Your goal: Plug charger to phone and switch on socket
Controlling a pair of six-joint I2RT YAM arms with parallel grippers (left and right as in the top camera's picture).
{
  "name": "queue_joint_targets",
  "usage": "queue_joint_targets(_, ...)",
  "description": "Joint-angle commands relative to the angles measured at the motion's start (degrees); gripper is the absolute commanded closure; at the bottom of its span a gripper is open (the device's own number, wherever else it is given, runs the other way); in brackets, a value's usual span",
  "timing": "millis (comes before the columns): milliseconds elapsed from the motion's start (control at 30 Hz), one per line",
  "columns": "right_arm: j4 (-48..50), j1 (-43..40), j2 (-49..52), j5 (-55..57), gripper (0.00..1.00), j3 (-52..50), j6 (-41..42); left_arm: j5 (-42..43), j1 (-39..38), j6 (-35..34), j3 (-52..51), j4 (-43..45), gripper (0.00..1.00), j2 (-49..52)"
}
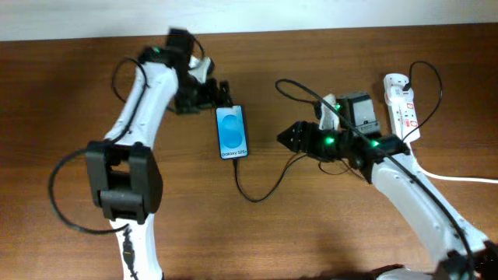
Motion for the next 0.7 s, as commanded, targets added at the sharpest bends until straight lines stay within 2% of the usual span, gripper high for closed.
queue_joint_targets(0, -9.75, -0.33, -5.42, 12.15, 0.22, 9.44, -6.51, -0.28, 1.55, 8.46, 11.69, -5.25, 0.01, -0.48)
queue_joint_targets(100, -23.12, -3.41, -7.43, 20.48, 0.21, 20.39, -8.09, -0.09, 2.32, 11.52, 21.90, -10.14, 0.00, -0.48)
queue_joint_targets(200, -31.74, -10.58, -8.61, 26.45, 0.19, 28.74, -8.50, -0.09, 2.36, 11.54, 26.84, -11.47, 0.01, -0.50)
queue_joint_targets(233, -34.60, -15.91, -8.63, 28.11, 0.19, 31.30, -8.50, -0.11, 2.36, 11.52, 27.47, -11.45, 0.01, -0.52)
queue_joint_targets(333, -36.22, -28.39, -8.63, 27.52, 0.14, 33.03, -8.57, -0.20, 2.36, 11.52, 27.45, -11.45, 0.01, -0.44)
queue_joint_targets(433, -35.91, -41.68, -7.17, 19.41, 0.11, 33.00, -14.03, -0.17, 2.36, 11.50, 27.45, -11.45, 0.01, -0.44)
queue_joint_targets(500, -35.56, -49.16, -5.25, 17.88, 0.11, 33.00, -15.58, -0.22, 2.36, 11.52, 27.45, -11.45, 0.01, -0.44)
queue_joint_targets(667, -30.05, -61.07, 2.93, 11.50, 0.10, 33.00, -17.53, -1.88, 2.36, 11.50, 27.45, -11.45, 0.01, -0.44)
